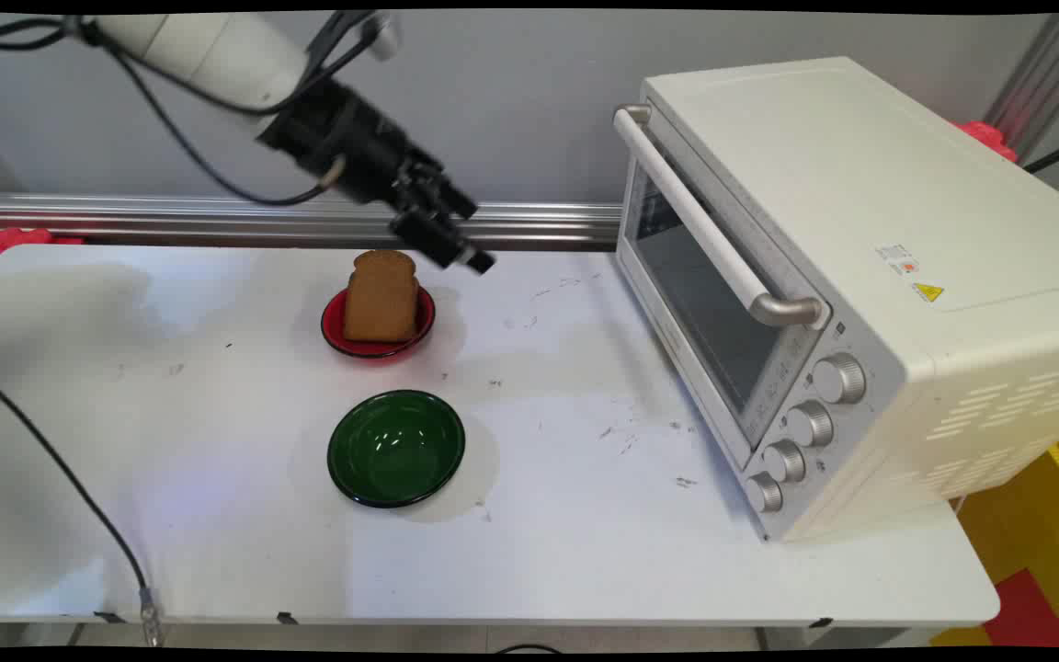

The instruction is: Open the oven

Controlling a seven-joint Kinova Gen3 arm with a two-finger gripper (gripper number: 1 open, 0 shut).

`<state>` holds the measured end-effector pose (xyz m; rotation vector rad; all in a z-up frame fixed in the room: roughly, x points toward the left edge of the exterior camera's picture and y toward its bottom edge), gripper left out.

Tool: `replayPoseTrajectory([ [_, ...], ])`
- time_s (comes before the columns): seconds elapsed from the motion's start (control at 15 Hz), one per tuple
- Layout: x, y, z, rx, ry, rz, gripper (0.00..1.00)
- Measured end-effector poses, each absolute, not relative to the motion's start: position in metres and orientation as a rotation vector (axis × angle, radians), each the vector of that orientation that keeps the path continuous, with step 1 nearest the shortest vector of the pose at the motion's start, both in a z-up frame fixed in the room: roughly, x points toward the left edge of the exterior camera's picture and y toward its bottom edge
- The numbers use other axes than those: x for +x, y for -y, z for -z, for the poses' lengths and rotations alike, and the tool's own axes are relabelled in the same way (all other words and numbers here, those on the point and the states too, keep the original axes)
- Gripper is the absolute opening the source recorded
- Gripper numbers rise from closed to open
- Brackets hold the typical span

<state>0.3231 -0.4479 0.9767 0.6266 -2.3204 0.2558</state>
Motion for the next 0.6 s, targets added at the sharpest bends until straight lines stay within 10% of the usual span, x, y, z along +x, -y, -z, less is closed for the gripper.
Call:
replayPoseTrajectory([
  [0.6, 0.284, 0.475, -1.009, 0.58, 2.279, -0.324, 1.0],
])
